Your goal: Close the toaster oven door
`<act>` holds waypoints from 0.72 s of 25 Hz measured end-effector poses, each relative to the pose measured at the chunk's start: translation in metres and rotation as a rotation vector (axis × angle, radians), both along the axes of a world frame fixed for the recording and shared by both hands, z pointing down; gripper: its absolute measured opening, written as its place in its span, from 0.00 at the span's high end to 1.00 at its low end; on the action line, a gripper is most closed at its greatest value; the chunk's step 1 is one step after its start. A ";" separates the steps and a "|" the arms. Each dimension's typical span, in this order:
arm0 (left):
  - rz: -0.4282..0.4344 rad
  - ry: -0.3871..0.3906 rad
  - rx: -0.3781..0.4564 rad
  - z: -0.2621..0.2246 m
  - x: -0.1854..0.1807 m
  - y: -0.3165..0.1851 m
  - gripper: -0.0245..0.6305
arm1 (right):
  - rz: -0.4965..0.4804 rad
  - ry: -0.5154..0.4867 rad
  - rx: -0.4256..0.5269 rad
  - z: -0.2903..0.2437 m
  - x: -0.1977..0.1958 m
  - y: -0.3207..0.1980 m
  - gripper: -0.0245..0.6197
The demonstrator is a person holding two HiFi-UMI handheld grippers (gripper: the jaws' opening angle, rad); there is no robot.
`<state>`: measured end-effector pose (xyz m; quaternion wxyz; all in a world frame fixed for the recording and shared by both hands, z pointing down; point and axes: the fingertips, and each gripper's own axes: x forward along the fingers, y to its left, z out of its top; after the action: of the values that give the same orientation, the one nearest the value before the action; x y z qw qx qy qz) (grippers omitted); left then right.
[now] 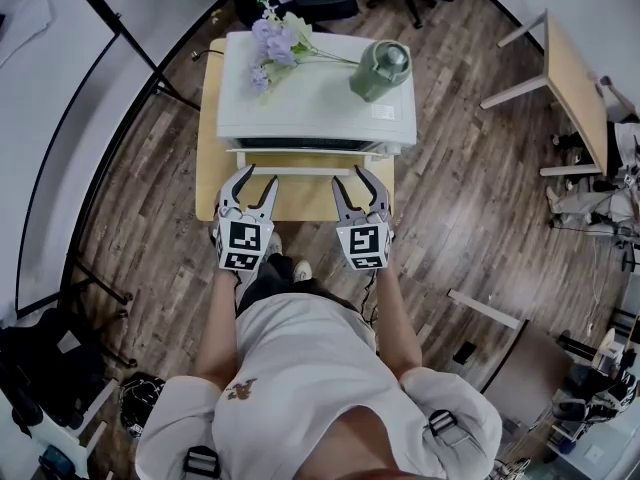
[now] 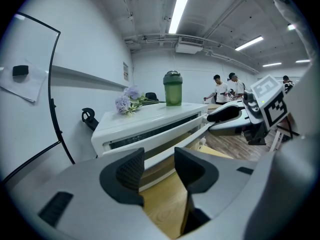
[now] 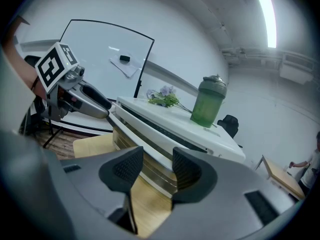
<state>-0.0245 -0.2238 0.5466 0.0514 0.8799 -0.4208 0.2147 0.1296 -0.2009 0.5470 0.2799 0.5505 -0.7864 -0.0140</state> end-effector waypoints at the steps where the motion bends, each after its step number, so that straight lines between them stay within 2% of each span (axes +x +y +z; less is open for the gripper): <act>1: -0.001 0.001 0.000 -0.001 0.000 -0.001 0.68 | -0.005 0.001 0.010 -0.002 -0.001 -0.002 0.67; 18: -0.001 0.007 0.005 -0.008 0.003 -0.019 0.68 | 0.002 0.006 0.021 -0.008 0.002 -0.019 0.67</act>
<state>-0.0218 -0.2431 0.5386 0.0510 0.8806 -0.4215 0.2105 0.1315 -0.2200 0.5386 0.2764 0.5540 -0.7849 -0.0234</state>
